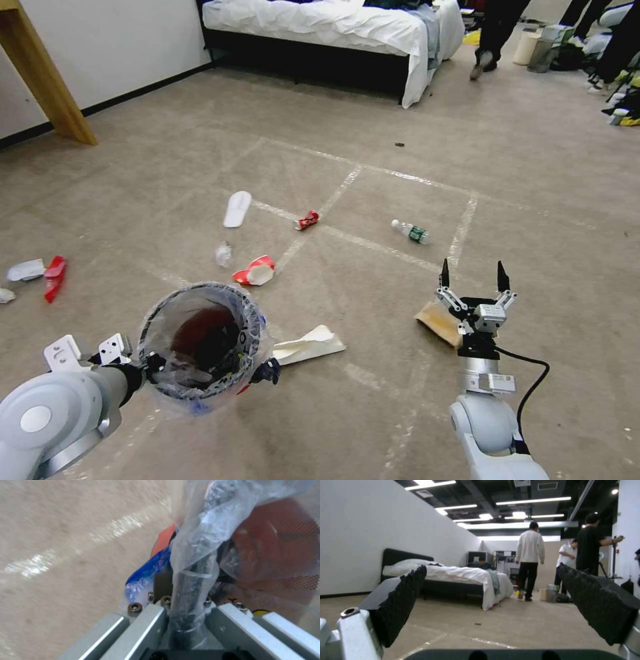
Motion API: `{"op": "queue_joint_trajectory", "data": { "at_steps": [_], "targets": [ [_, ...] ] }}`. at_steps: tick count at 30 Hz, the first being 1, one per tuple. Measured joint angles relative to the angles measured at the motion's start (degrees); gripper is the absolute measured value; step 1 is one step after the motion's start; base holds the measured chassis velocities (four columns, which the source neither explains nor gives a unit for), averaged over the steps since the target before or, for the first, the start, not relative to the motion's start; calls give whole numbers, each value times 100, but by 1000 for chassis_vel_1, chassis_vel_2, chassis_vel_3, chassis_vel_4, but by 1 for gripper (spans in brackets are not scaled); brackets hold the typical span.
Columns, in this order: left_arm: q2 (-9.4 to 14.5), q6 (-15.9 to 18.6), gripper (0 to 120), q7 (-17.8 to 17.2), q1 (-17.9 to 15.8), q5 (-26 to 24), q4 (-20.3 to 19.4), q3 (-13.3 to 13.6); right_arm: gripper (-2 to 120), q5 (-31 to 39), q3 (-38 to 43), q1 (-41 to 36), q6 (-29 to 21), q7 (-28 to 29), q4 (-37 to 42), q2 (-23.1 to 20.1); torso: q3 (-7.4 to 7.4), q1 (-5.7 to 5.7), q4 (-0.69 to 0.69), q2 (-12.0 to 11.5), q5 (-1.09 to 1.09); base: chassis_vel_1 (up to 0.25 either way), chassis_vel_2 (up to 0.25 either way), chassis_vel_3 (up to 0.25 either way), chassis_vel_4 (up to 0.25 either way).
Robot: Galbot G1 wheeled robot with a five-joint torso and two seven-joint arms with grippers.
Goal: Pick up the trash bin and place the garbage on the floor into it.
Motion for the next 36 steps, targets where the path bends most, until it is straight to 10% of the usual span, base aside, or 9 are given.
{"op": "queue_joint_trajectory", "data": {
  "at_steps": [36],
  "targets": [
    [-81,-48,0,-59,111,81,-109,-117,100,-208,63,-17,-9,174,45,-105,-2,-2,2,0,1,-6,-13,9,15]
  ]
}}
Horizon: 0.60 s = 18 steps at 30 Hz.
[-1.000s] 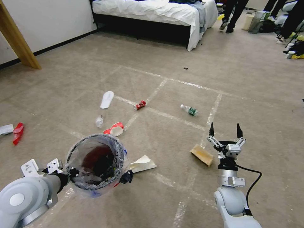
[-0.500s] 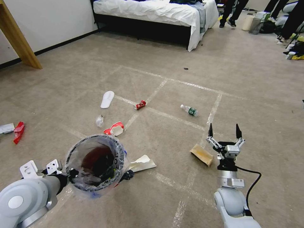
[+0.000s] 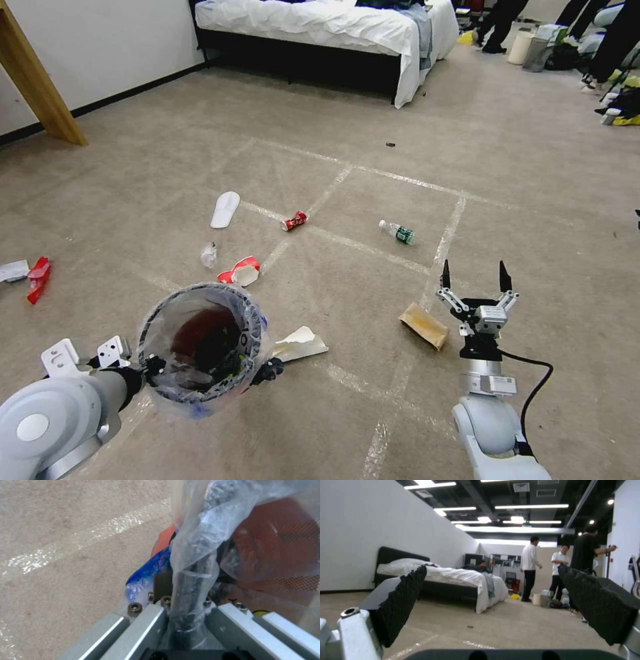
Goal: Pick up the trash bin and place the garbage on the floor into it.
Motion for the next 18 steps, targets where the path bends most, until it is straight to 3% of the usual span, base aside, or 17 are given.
{"op": "queue_joint_trajectory", "data": {
  "at_steps": [18],
  "targets": [
    [90,-25,0,-215,135,-222,100,-584,100,165,-3,32,-79,-28,34,-191,0,0,0,0,0,0,0,0,0]
  ]
}}
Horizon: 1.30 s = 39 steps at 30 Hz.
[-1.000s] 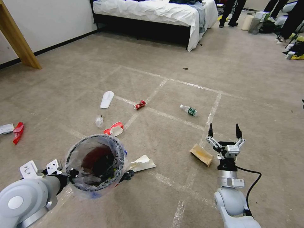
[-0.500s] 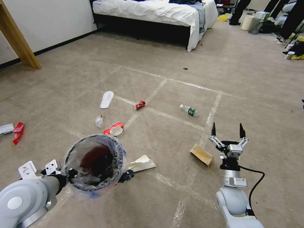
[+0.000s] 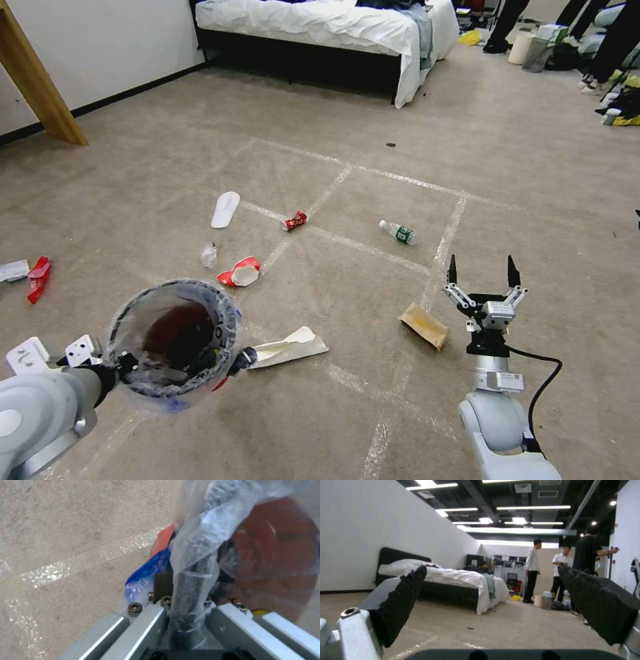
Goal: Pick up the trash bin and place the garbage on the floor into it.
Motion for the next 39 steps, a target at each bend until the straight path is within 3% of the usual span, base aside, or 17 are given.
{"op": "queue_joint_trajectory", "data": {
  "at_steps": [11,39],
  "targets": [
    [-147,4,0,-9,6,-27,21,-41,100,189,-14,47,-48,-112,-51,-91,0,0,0,0,0,0,0,0,0],
    [-259,9,0,5,244,101,-141,-208,100,291,-57,25,15,-380,-96,-38,0,0,0,0,0,0,0,0,0]
  ]
}}
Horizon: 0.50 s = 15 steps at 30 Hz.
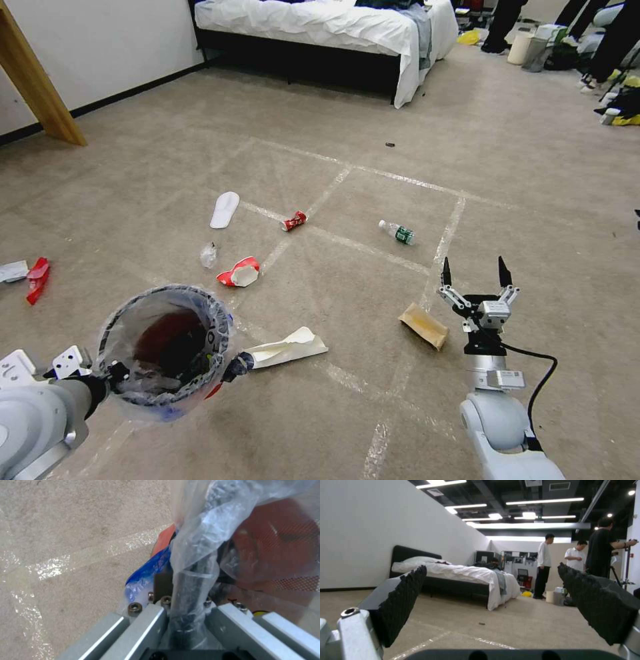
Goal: Pick up the trash bin and place the garbage on the floor into it.
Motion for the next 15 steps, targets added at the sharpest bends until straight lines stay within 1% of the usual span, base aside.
{"op": "queue_joint_trajectory", "data": {
  "at_steps": [15],
  "targets": [
    [23,0,0,24,-54,18,23,50,100,90,18,-4,3,-105,-40,34,0,0,0,0,0,0,0,0,0]
  ]
}}
